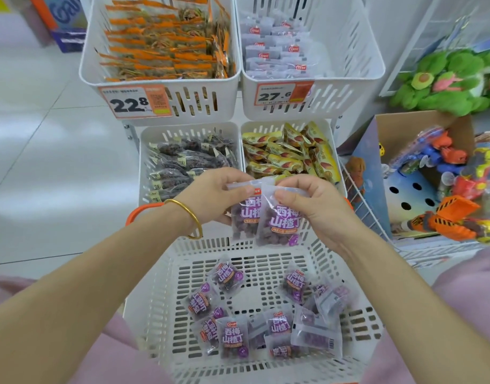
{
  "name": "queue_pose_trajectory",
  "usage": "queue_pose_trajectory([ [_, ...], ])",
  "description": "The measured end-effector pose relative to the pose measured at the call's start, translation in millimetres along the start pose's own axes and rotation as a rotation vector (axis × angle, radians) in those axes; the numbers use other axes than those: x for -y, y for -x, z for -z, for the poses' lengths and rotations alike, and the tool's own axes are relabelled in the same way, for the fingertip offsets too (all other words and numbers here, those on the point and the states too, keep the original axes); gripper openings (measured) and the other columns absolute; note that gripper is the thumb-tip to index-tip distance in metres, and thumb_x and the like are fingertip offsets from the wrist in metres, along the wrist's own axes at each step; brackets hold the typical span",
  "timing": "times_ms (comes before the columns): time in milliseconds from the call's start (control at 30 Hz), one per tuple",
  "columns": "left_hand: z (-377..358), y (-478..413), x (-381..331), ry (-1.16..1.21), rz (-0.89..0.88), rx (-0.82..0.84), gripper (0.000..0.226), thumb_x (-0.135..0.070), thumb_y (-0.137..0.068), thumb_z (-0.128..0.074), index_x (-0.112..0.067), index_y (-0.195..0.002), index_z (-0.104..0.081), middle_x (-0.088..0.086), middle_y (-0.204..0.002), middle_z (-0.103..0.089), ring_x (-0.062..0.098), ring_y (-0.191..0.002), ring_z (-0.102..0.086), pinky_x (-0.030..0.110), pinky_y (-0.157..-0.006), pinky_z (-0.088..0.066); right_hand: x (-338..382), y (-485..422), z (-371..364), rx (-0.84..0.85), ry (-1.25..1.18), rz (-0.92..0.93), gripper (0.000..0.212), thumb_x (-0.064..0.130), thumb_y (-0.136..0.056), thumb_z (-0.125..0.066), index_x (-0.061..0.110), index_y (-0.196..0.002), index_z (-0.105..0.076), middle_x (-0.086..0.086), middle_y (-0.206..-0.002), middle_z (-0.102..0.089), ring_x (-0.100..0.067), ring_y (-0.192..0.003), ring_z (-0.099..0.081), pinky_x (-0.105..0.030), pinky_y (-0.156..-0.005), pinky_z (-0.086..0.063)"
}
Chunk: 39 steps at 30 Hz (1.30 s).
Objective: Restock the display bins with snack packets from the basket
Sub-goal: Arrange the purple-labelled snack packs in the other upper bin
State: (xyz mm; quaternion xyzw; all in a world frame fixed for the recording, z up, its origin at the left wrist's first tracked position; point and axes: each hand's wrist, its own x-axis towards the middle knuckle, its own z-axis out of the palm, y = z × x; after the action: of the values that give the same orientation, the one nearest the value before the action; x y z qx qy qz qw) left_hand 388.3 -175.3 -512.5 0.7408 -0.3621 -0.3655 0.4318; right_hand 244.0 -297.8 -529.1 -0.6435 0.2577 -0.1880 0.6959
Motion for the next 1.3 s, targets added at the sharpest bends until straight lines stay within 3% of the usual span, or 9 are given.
queue_pose_trajectory([
  [167, -3, -2, -2, 0.025, -0.007, 0.016, 0.043, -0.039, -0.087, -0.058, -0.019, -0.125, -0.050, 0.005, -0.101, -0.066, 0.015, -0.086, -0.066, 0.039, -0.081, -0.057, 2, 1, -5, -0.021, -0.183, -0.021, 0.011, 0.003, -0.086, -0.060, 0.011, -0.080, -0.059, -0.003, -0.073, -0.063, -0.009, -0.055, -0.059, -0.021, -0.047, -0.048],
  [400, -17, -1, 5, -0.095, -0.163, 0.110, 0.136, -0.057, -0.048, -0.082, -0.039, -0.145, 0.013, 0.014, -0.147, -0.035, 0.023, -0.123, -0.051, 0.044, -0.100, -0.045, -6, 4, -16, -0.123, -0.178, 0.051, 0.012, 0.007, -0.086, -0.063, 0.018, -0.082, -0.059, -0.001, -0.084, -0.060, -0.014, -0.069, -0.059, -0.020, -0.050, -0.048],
  [500, -15, 1, -2, -0.128, -0.220, 0.085, 0.133, -0.047, -0.053, -0.076, -0.036, -0.144, 0.020, 0.010, -0.154, -0.021, 0.022, -0.131, -0.042, 0.042, -0.104, -0.042, -5, 0, -12, -0.094, -0.088, 0.104, 0.013, 0.019, -0.084, -0.070, 0.028, -0.092, -0.063, 0.004, -0.102, -0.061, -0.019, -0.095, -0.059, -0.027, -0.068, -0.050],
  [567, -10, 1, -13, -0.095, -0.271, 0.071, 0.126, -0.038, -0.059, -0.077, -0.042, -0.140, 0.020, 0.002, -0.157, -0.008, 0.019, -0.129, -0.044, 0.041, -0.100, -0.046, 11, -7, -2, 0.007, -0.023, 0.043, 0.047, 0.035, -0.074, -0.076, 0.039, -0.117, -0.056, 0.004, -0.119, -0.057, -0.012, -0.107, -0.060, -0.030, -0.070, -0.051],
  [667, 4, -11, -37, -0.002, -0.358, 0.083, 0.122, -0.005, -0.071, -0.077, -0.047, -0.134, 0.019, 0.013, -0.134, -0.045, 0.008, -0.092, -0.066, 0.029, -0.074, -0.057, 55, -25, 13, 0.257, 0.056, -0.046, 0.077, 0.022, -0.065, -0.081, 0.032, -0.133, -0.047, 0.007, -0.123, -0.056, -0.006, -0.099, -0.066, -0.035, -0.066, -0.057],
  [800, 27, -55, -87, -0.122, -0.483, 0.002, 0.121, 0.001, -0.073, -0.074, -0.040, -0.138, 0.020, 0.005, -0.095, -0.055, 0.004, -0.064, -0.060, 0.019, -0.060, -0.052, 111, -72, 26, 0.218, 0.215, 0.118, 0.058, 0.007, -0.072, -0.077, 0.032, -0.120, -0.056, 0.009, -0.125, -0.052, -0.019, -0.102, -0.064, -0.035, -0.065, -0.057],
  [967, 56, -130, -145, -0.282, -0.579, -0.195, 0.113, -0.008, -0.075, -0.076, -0.032, -0.142, 0.011, -0.010, -0.128, -0.041, -0.010, -0.103, -0.050, 0.015, -0.087, -0.047, 169, -152, 54, -0.046, 0.481, 0.450, 0.046, 0.007, -0.071, -0.080, 0.027, -0.105, -0.058, 0.015, -0.098, -0.057, -0.003, -0.092, -0.057, -0.014, -0.082, -0.048],
  [1033, 78, -164, -154, -0.520, -0.559, -0.349, 0.101, -0.023, -0.080, -0.072, -0.019, -0.149, 0.002, 0.003, -0.149, -0.023, 0.011, -0.136, -0.028, 0.029, -0.110, -0.028, 188, -187, 69, -0.156, 0.594, 0.539, 0.048, 0.006, -0.071, -0.079, 0.020, -0.112, -0.059, 0.019, -0.095, -0.055, 0.001, -0.088, -0.054, -0.008, -0.084, -0.043],
  [1300, 113, -257, -148, -0.711, -0.397, -0.492, 0.074, -0.020, -0.090, -0.057, -0.012, -0.149, -0.011, 0.010, -0.150, -0.022, 0.026, -0.139, -0.019, 0.039, -0.115, -0.020, 214, -315, 68, -0.095, 1.016, 0.708, 0.050, 0.012, -0.076, -0.073, 0.018, -0.122, -0.057, 0.002, -0.122, -0.060, -0.015, -0.112, -0.052, -0.029, -0.094, -0.040],
])
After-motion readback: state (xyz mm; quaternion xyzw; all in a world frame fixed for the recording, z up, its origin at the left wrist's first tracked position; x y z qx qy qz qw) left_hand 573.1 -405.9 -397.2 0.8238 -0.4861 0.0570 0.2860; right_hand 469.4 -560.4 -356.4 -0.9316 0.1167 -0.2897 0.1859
